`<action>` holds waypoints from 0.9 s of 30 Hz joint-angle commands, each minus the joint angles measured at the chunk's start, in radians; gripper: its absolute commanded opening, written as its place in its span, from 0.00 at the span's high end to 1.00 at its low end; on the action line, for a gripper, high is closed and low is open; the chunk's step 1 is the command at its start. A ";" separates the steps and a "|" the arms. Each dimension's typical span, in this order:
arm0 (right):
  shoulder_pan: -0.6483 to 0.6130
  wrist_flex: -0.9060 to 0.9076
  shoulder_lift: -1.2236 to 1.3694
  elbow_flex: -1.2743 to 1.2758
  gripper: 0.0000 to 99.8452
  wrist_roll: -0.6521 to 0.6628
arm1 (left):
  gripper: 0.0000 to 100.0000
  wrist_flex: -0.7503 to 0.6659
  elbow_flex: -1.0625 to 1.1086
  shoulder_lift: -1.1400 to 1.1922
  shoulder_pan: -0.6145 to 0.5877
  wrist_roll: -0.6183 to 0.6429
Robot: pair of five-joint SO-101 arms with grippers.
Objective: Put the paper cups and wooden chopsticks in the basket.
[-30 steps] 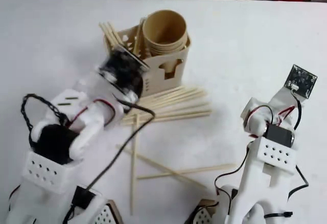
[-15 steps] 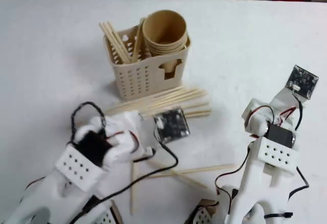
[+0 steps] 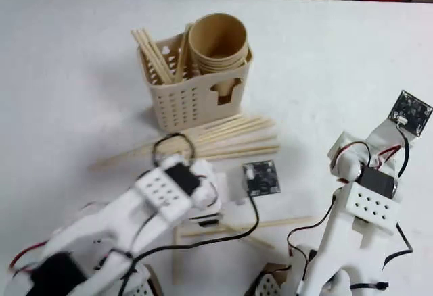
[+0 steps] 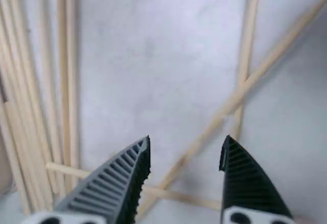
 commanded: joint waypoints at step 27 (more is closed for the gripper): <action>0.012 -0.019 -0.022 -0.052 0.98 0.003 | 0.98 0.061 -0.411 0.627 0.163 0.193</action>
